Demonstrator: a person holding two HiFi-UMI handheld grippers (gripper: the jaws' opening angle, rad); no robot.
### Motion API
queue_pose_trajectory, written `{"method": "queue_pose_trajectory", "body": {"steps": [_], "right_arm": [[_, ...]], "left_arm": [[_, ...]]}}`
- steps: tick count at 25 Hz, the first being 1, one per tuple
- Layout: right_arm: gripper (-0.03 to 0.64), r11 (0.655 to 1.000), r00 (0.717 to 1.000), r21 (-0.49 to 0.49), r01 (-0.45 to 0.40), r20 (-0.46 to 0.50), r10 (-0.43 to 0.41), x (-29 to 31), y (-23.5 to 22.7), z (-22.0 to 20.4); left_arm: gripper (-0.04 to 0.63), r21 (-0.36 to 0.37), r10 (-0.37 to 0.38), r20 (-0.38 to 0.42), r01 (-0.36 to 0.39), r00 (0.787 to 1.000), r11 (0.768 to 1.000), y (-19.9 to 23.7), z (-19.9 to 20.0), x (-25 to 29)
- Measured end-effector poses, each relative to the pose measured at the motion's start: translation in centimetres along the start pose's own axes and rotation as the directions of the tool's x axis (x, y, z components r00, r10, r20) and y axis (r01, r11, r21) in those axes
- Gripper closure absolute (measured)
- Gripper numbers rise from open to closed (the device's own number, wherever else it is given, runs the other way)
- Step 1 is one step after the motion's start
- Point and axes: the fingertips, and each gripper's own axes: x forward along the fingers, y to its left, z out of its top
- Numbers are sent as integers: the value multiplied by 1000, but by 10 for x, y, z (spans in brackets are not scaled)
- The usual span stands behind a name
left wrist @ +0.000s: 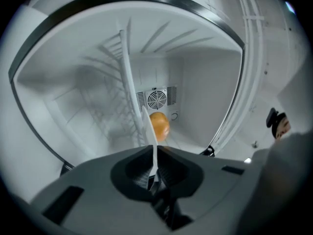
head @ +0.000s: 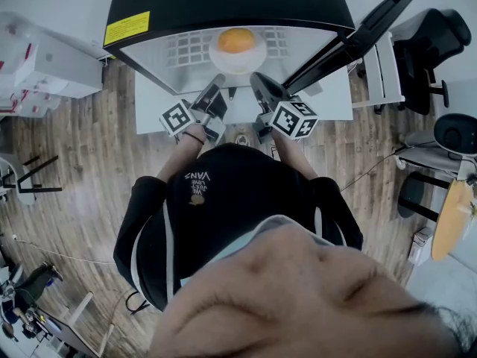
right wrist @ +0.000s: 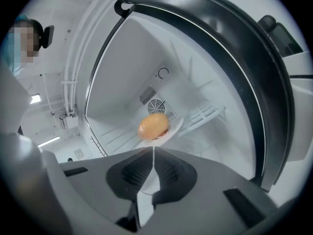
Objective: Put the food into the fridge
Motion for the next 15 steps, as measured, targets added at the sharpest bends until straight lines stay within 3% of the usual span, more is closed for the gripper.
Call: {"method": "queue_pose_trajectory", "body": {"steps": [4, 7, 15], "right_arm": [[598, 1000, 1000, -9, 4, -12, -4, 1, -1, -1], [598, 1000, 1000, -13, 5, -17, -5, 1, -1, -1], [600, 1000, 1000, -24, 0, -27, -1, 5, -3, 1]], "left_arm": [[566, 122, 46, -16, -43, 999, 992, -1, 1, -2], [566, 263, 62, -37, -50, 997, 964, -5, 5, -1], [566, 384, 95, -72, -60, 993, 921, -6, 4, 3]]}}
